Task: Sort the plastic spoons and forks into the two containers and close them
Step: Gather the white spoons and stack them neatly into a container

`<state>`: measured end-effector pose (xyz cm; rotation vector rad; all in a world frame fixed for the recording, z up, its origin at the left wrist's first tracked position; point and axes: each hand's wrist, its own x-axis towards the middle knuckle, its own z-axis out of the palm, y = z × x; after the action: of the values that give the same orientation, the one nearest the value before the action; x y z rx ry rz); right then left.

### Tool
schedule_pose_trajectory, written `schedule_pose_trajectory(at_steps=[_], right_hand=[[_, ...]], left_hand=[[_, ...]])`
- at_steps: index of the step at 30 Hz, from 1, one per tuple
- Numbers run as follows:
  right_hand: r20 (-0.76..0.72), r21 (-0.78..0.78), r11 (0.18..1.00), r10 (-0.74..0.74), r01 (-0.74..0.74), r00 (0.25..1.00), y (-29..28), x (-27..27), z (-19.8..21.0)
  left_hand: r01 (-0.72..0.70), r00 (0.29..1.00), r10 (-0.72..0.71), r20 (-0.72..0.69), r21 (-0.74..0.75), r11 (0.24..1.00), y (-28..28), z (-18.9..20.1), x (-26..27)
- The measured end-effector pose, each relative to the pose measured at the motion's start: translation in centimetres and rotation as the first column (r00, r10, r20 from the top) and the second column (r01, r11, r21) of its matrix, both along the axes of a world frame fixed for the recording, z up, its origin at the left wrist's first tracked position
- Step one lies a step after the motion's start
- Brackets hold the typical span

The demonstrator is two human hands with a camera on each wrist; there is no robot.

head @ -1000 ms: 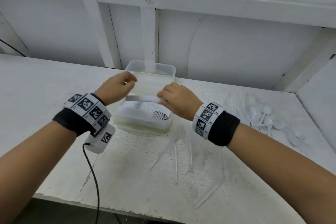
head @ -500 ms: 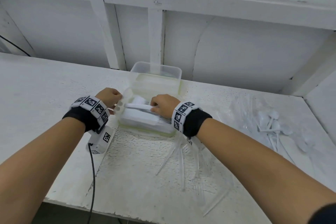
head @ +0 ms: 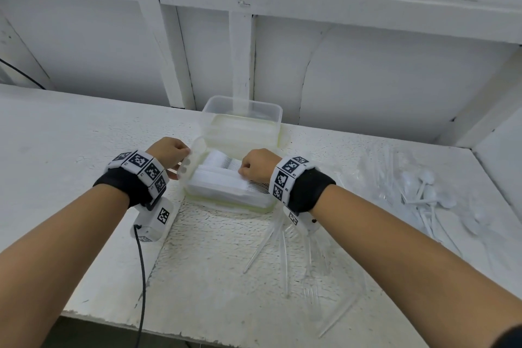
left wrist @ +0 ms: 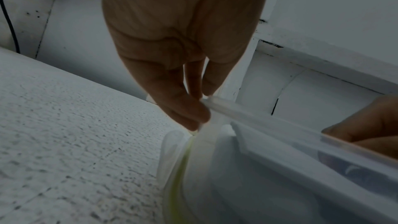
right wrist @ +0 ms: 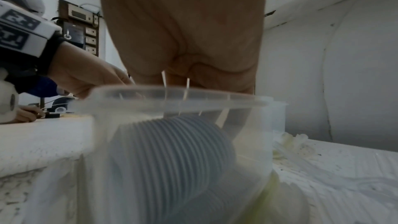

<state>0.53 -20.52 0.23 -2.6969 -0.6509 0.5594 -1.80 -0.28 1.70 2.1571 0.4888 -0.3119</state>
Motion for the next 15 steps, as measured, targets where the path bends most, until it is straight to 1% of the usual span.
schedule_pose_trajectory(at_steps=[3,5,7,10,13,15], right_hand=[[-0.020,0.019,1.000,-0.019,0.019,1.000,0.1,0.0,-0.1],[-0.029,0.022,0.999,-0.024,0.025,0.999,-0.1,0.0,-0.1],[-0.023,0.028,0.999,-0.022,0.023,0.999,-0.3,-0.1,0.1],[0.016,0.069,0.997,-0.026,0.025,1.000,-1.2,-0.3,0.9],[0.083,0.137,0.990,-0.035,0.023,0.996,-2.7,-0.6,2.2],[0.115,0.188,0.982,-0.053,0.031,0.992,-4.2,-1.1,3.3]], left_hand=[[-0.004,1.000,0.004,0.008,-0.002,1.000,0.1,-0.1,0.0],[0.006,1.000,-0.006,0.006,0.022,1.000,0.1,-0.1,-0.1],[0.030,1.000,-0.030,0.006,0.085,0.996,0.1,0.0,-0.1],[0.059,0.998,-0.064,0.020,0.220,0.974,0.1,0.5,-0.1],[0.068,0.987,-0.119,0.107,0.392,0.917,-0.4,1.3,-0.1],[0.051,0.961,-0.156,0.226,0.412,0.910,-1.4,2.0,-0.3]])
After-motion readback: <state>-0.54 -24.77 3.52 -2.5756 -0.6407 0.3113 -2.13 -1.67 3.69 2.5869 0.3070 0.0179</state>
